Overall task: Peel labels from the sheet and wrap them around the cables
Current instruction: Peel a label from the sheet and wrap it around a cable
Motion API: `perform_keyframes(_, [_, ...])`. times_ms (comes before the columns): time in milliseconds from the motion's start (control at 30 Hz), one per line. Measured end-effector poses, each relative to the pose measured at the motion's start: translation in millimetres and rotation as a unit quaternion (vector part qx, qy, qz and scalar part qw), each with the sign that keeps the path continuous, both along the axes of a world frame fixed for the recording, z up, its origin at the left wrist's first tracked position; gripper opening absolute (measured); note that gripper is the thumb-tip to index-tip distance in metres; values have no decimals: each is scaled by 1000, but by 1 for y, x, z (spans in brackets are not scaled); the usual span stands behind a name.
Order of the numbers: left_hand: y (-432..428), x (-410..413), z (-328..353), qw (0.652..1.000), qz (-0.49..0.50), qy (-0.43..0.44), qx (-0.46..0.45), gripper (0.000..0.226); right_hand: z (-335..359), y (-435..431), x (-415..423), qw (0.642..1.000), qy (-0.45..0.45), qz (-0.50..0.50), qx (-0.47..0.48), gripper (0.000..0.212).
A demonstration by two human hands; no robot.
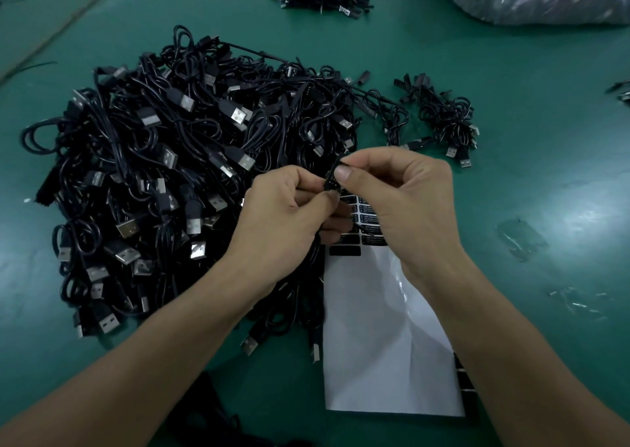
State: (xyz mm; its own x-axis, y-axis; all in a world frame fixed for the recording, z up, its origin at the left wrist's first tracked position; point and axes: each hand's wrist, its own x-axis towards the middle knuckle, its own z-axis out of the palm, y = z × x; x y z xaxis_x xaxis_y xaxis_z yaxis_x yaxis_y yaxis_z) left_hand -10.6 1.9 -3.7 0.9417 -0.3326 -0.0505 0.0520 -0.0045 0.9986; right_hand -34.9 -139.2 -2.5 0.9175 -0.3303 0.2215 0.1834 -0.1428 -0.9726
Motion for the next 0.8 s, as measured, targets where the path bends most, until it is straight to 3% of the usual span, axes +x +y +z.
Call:
perform_keyframes(333, [0, 0, -2, 1000, 3, -5, 5, 5, 0, -2, 1, 999, 8, 12, 42, 12])
perform_keyframes(800, [0, 0, -2, 1000, -5, -11, 5, 4, 0, -1, 2, 1000, 16, -4, 25, 17])
